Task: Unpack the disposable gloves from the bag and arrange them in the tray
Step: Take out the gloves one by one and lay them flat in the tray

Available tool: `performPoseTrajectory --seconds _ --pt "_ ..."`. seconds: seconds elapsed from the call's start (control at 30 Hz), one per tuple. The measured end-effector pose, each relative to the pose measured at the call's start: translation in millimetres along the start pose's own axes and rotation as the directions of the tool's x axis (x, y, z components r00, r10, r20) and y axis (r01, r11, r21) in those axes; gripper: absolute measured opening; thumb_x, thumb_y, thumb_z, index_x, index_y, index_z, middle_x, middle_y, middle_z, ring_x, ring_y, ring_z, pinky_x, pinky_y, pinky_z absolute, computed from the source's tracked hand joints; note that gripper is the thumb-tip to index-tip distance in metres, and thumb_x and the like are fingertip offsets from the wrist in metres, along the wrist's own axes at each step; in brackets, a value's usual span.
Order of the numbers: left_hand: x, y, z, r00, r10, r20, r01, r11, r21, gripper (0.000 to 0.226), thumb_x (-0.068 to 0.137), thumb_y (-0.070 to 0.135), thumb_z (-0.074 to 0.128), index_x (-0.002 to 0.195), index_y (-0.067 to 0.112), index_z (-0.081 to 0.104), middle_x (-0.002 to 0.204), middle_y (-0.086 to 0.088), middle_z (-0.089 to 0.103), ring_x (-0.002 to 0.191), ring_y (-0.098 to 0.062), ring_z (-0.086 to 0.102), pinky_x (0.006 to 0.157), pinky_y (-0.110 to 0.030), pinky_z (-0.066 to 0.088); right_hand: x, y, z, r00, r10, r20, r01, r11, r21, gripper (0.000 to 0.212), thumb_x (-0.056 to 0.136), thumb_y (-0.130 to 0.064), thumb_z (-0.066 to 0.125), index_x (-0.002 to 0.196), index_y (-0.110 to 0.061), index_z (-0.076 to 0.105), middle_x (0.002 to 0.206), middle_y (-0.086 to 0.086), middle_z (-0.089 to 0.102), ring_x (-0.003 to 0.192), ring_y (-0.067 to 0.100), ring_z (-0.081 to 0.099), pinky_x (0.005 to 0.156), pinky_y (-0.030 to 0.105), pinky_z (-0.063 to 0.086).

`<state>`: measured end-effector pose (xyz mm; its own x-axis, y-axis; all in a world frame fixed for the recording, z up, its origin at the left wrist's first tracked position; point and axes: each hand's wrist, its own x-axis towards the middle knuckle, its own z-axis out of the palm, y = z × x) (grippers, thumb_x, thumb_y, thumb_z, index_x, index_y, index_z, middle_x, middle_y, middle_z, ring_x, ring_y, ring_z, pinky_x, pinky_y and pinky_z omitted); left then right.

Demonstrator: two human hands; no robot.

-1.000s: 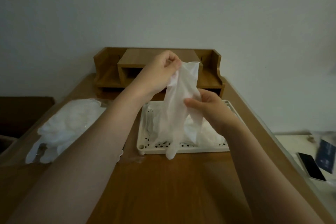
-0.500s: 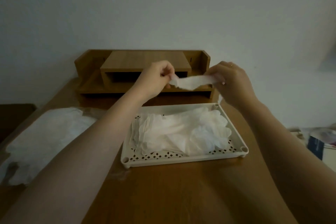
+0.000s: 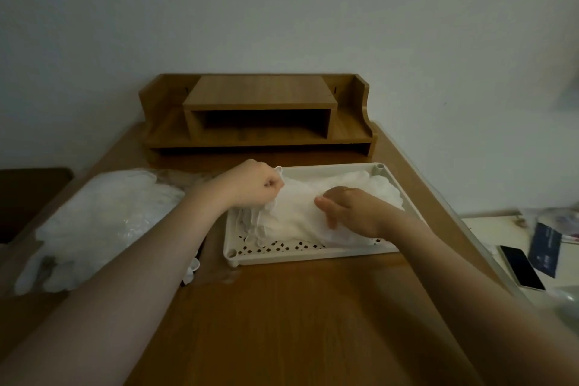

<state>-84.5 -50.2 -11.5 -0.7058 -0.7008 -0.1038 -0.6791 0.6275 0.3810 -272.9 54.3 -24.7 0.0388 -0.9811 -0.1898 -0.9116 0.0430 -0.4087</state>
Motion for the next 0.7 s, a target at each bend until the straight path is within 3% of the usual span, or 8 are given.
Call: performPoseTrajectory --seconds 0.1,0.2,0.3,0.37,0.47,0.53,0.63,0.7 --pt "0 -1 11 0.998 -0.059 0.032 0.058 0.997 0.05 0.031 0.085 0.036 0.034 0.067 0.014 0.049 0.081 0.001 0.046 0.072 -0.016 0.043 0.064 -0.034 0.037 10 9 11 0.983 0.124 -0.135 -0.151 0.965 -0.213 0.039 0.098 -0.045 0.039 0.103 -0.009 0.052 0.113 0.012 0.051 0.101 0.022 0.048 0.087 0.029 0.038" --pt "-2 -2 28 0.985 -0.142 0.095 0.12 0.972 0.204 0.036 0.092 0.044 0.042 0.076 0.014 0.054 0.072 -0.003 0.049 0.062 -0.019 0.042 0.057 -0.03 0.034 17 27 28 0.952 0.272 -0.142 -0.303 0.909 -0.287 0.077 0.088 -0.063 0.043 0.14 -0.008 0.03 0.152 0.012 0.021 0.14 0.032 0.017 0.115 0.048 0.015" --pt "-9 -2 30 0.994 -0.108 0.025 0.098 0.963 0.25 0.025 0.092 0.039 0.051 0.088 0.015 0.058 0.092 -0.003 0.054 0.074 -0.016 0.047 0.065 -0.029 0.038 18 30 28 0.948 0.283 -0.147 -0.316 0.896 -0.313 0.079 0.083 -0.072 0.041 0.14 -0.018 0.031 0.157 0.007 0.009 0.145 0.032 -0.001 0.115 0.057 -0.003" --pt "-19 0 23 0.992 -0.027 -0.126 0.046 0.987 0.153 0.021 0.096 0.036 0.047 0.103 0.019 0.058 0.107 -0.001 0.054 0.092 -0.013 0.051 0.073 -0.026 0.04 16 16 21 0.947 0.24 -0.216 -0.298 0.907 -0.298 0.068 0.085 -0.069 0.043 0.134 -0.022 0.042 0.159 0.008 0.007 0.145 0.034 -0.006 0.113 0.057 -0.007" --pt "-35 2 5 0.9 0.01 -0.436 -0.044 0.997 -0.068 0.027 0.1 0.027 0.038 0.122 0.018 0.054 0.114 0.004 0.059 0.08 0.004 0.054 0.066 -0.017 0.043 14 -22 16 0.896 0.057 -0.44 -0.145 0.975 -0.17 0.037 0.093 -0.049 0.047 0.12 -0.025 0.056 0.155 0.004 0.024 0.146 0.027 0.007 0.116 0.049 0.003" --pt "-47 0 -6 0.84 0.004 -0.543 -0.115 0.979 -0.17 0.028 0.101 0.023 0.038 0.123 0.018 0.053 0.106 0.007 0.064 0.069 0.008 0.056 0.059 -0.012 0.04 14 -54 26 0.818 -0.144 -0.557 0.092 0.988 -0.122 0.028 0.094 -0.035 0.053 0.118 -0.022 0.06 0.143 0.003 0.045 0.138 0.025 0.029 0.116 0.045 0.02" --pt "-61 -8 -20 0.803 -0.046 -0.594 -0.179 0.932 -0.315 0.03 0.1 0.026 0.038 0.128 0.02 0.048 0.097 0.009 0.065 0.085 0.001 0.062 0.072 -0.014 0.047 26 -95 56 0.744 -0.409 -0.529 0.398 0.906 -0.142 0.03 0.089 -0.016 0.061 0.119 -0.016 0.065 0.116 0.009 0.064 0.112 0.028 0.055 0.098 0.044 0.043" --pt "-67 -15 -24 0.776 -0.08 -0.626 -0.201 0.909 -0.366 0.03 0.1 0.026 0.038 0.127 0.019 0.048 0.094 0.01 0.065 0.085 -0.001 0.063 0.076 -0.015 0.048 38 -113 76 0.765 -0.471 -0.44 0.436 0.881 -0.186 0.024 0.088 -0.02 0.061 0.11 -0.017 0.07 0.108 0.008 0.067 0.11 0.029 0.055 0.099 0.049 0.039"
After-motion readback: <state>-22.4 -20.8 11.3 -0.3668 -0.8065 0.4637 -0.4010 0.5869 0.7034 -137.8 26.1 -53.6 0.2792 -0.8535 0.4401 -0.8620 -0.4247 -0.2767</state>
